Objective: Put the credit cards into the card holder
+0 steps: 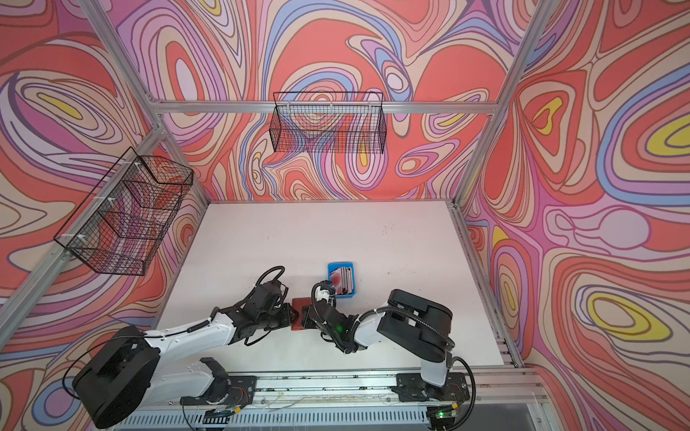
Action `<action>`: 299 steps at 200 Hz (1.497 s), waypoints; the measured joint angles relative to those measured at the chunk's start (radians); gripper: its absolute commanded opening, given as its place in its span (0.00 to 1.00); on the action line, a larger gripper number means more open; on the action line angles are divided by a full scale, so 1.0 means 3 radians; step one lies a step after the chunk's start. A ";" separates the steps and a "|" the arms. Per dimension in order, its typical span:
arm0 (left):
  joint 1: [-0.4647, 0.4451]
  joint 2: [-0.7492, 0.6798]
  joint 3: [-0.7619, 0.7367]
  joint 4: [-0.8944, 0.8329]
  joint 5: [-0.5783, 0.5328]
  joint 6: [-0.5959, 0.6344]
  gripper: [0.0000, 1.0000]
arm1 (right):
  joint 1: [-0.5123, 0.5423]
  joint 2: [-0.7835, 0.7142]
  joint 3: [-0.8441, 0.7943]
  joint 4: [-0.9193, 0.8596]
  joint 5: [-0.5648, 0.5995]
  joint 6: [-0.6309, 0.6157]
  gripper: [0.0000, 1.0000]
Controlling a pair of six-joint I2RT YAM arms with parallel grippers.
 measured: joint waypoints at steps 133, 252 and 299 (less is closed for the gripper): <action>0.0000 0.0000 0.0000 -0.0001 -0.0001 0.0000 0.24 | 0.0104 0.0131 -0.0128 0.0408 0.0235 0.0094 0.00; 0.0000 -0.0009 -0.0001 -0.0014 -0.0008 0.0000 0.24 | 0.0352 0.0259 -0.0011 0.0308 0.0806 0.0070 0.00; -0.0001 -0.0046 -0.0010 -0.0046 -0.0010 0.0000 0.28 | 0.0366 0.0263 -0.0039 0.0390 0.0810 0.0089 0.00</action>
